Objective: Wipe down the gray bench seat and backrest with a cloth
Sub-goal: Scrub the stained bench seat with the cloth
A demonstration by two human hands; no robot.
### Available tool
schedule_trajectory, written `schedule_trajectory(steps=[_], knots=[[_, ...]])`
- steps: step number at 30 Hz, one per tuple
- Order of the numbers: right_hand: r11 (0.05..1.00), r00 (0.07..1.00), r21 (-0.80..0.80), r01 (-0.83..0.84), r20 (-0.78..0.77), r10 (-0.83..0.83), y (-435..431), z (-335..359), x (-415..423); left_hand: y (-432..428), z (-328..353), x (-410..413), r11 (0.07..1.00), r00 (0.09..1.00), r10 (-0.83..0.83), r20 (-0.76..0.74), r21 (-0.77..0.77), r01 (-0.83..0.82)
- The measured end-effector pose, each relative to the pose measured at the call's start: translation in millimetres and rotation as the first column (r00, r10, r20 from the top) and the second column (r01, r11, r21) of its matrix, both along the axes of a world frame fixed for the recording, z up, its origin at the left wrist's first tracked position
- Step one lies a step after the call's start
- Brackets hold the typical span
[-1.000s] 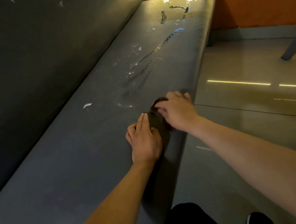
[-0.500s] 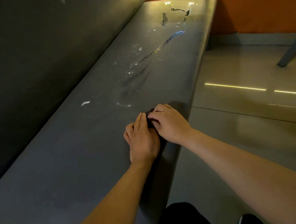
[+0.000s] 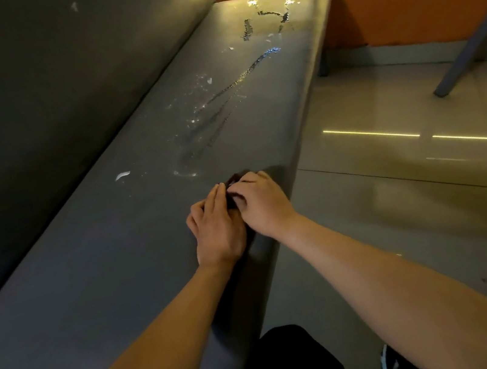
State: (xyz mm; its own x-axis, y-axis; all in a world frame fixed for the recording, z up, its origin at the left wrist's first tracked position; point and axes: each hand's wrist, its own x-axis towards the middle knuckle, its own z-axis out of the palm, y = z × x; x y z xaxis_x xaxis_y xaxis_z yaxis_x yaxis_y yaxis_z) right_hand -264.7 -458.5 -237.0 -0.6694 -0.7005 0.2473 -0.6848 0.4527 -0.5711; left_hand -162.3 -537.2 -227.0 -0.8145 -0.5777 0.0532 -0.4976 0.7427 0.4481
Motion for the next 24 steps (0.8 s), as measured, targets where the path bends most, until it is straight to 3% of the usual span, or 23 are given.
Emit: schedule_trajectory(steps=[3, 6, 9, 13, 15, 20, 24], knots=[[0.998, 0.999, -0.067, -0.011, -0.039, 0.008, 15, 0, 9, 8, 5, 1, 0.995, 0.999, -0.030, -0.015, -0.097, 0.028], [0.971, 0.978, -0.115, 0.208, -0.006, -0.210, 23, -5, -2, 18, 10, -2, 0.967, 0.989, -0.120, 0.085, -0.217, 0.136], [0.906, 0.909, -0.122, 0.406, 0.153, -0.387, 24, -4, -29, 34, 11, -7, 0.976, 0.973, -0.134, 0.190, -0.143, 0.163], [0.815, 0.814, -0.151, 0.559, 0.288, -0.505, 26, -10, -37, 43, 6, -10, 0.991, 0.982, -0.096, 0.162, -0.081, 0.110], [0.807, 0.825, -0.225, 0.545, 0.314, -0.470, 26, -17, -14, 42, 5, -9, 0.992, 0.988, -0.089, 0.129, -0.073, 0.099], [0.870, 0.931, -0.378, 0.316, 0.302, -0.207, 46, -38, 16, 44, 6, -21, 0.992, 0.996, -0.060, 0.068, -0.106, 0.067], [0.833, 0.879, -0.388, 0.394, 0.422, -0.220, 48, -37, -5, 48, 4, -26, 0.978, 0.983, -0.090, 0.158, -0.172, 0.117]])
